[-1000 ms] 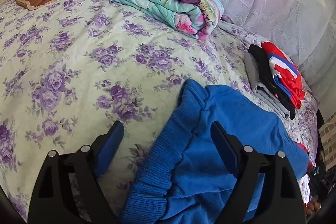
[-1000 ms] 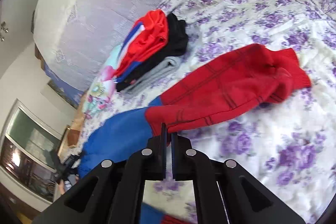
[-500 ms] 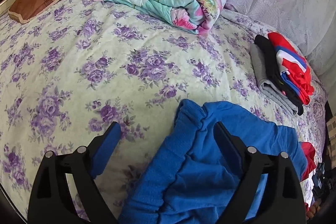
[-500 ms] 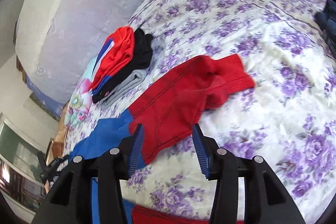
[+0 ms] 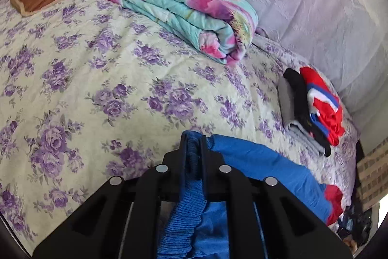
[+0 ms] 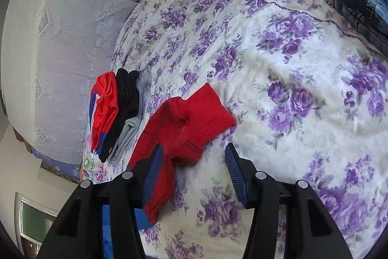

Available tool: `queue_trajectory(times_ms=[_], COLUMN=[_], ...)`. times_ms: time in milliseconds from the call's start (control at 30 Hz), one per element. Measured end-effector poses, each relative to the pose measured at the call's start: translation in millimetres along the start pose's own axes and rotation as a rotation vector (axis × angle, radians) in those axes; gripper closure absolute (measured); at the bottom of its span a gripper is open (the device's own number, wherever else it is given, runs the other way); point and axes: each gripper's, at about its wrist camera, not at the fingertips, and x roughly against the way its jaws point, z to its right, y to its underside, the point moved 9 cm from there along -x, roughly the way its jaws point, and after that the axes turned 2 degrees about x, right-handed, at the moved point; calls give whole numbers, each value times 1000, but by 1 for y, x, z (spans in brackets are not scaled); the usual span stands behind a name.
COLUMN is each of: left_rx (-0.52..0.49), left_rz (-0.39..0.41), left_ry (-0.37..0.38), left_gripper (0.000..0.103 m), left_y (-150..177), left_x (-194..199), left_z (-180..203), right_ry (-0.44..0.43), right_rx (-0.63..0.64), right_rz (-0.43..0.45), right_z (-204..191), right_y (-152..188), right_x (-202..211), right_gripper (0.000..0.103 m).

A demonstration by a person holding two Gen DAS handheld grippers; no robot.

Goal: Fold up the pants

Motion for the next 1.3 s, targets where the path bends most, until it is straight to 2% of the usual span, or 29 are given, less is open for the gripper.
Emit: queue_trajectory(times_ms=[67,167,233,267,333,367,400,467,500,567,633,700,733,767,800,833,900,967,1000,1067,1133,1200,1300], left_rx=[14,-56,-70,-65,-47,-41,-39,-44,-46,-28,22,56,56,42,18,-13,-77,-124,-135,-139,-138,-155,-185], left_rz=[-34,0,9,11,7,2,-2,4,10,17,25,40,49,52,49,45,65,104,120,135,139,157,158], left_ry=[-12,-77,-91,-90,-72,-72,-81,-115,-133,-158,-145,-110,-90,-81,-88,-103,-156,-223,-244,-254,-255,-257,-246], left_gripper=[93,91,90,89,88,87,86,73,67,41,39,39,39,39,39,39,35,27,26,26,26,26,25], left_y=[4,7,7,7,6,5,6,5,4,3,1,0,1,4,8,12,22,32,38,49,61,72,91], left_x=[-13,-18,-16,-16,-16,-18,-20,-25,-25,-22,-10,14,30,47,63,79,115,149,164,187,205,219,230], left_z=[-5,-2,-2,-3,-6,-7,-9,-11,-12,-18,-25,-30,-31,-32,-34,-36,-46,-60,-67,-81,-90,-93,-93], right_ry=[-4,-11,-28,-29,26,64,113,217,242,199,193,200,167,121,86,68,77,145,158,154,92,33,-11], right_rx=[-3,-12,11,44,212,275,303,290,263,213,202,229,248,275,309,359,434,441,450,475,494,512,546], right_rz=[-11,-17,13,66,177,192,176,106,57,71,172,269,283,268,231,171,32,-70,-34,71,151,158,161], right_z=[-3,-4,-9,-14,-34,-40,-39,-17,-4,-2,-10,-20,-27,-36,-44,-51,-50,-33,-34,-48,-68,-81,-87], right_y=[-3,-9,-15,-20,-27,-27,-26,-25,-23,-24,-28,-27,-23,-13,-2,13,45,68,70,66,69,83,111], right_x=[-11,-30,-36,-29,-6,-2,-5,-26,-37,-31,-4,27,37,43,43,38,15,-7,-3,20,50,73,101], right_gripper=[49,50,82,83,83,83,82,77,75,72,60,56,56,55,46,32,25,25,28,27,26,23,19])
